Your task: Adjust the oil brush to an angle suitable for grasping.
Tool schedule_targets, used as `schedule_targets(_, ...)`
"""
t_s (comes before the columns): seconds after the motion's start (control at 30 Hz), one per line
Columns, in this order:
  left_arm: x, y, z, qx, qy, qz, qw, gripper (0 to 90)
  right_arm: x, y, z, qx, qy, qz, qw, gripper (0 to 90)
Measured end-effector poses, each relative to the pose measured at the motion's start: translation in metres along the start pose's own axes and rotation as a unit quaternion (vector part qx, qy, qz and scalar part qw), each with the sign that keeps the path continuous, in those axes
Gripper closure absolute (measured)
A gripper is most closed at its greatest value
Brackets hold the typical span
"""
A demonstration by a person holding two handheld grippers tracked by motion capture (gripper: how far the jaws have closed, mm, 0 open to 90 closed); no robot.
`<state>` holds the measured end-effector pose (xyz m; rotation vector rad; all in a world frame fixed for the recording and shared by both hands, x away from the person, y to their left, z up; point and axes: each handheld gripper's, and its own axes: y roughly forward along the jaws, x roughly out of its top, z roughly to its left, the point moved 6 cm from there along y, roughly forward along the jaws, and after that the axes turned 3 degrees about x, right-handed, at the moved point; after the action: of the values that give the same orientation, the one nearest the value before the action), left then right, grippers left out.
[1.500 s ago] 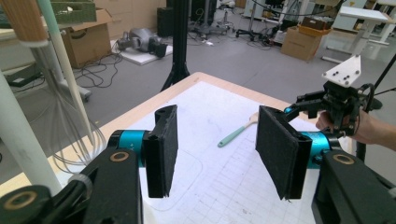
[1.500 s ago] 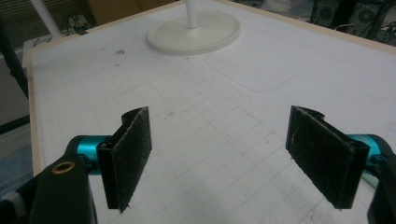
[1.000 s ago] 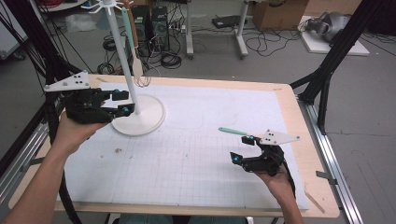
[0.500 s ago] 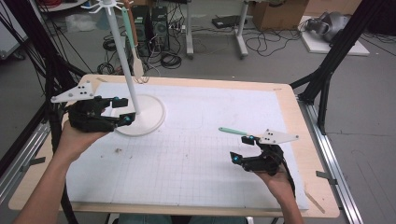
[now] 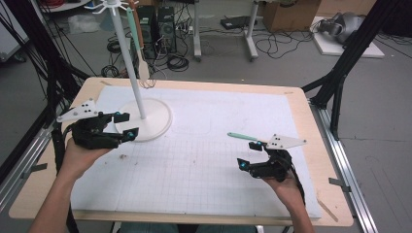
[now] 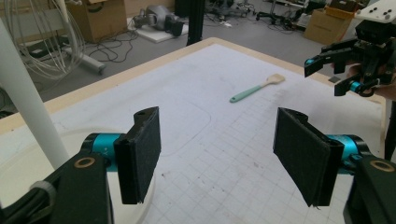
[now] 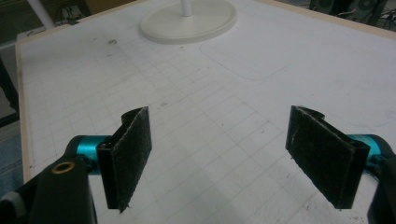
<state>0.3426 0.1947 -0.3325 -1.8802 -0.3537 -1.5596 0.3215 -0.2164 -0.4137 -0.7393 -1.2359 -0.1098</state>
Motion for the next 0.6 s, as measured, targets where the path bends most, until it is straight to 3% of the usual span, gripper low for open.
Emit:
schedule_targets(0.33, -0.016, 0.0, -0.005, 0.007, 0.003, 0.004, 1.0, 31.6, -0.001, -0.005, -0.003, -0.011, 0.006, -0.004, 0.9999, 19.9)
schedule_targets(0.6, -0.034, -0.001, -0.01, 0.01, 0.003, 0.01, 0.9999, 30.9, -0.003, -0.004, -0.005, -0.007, 0.014, 0.013, 0.9998, 17.7)
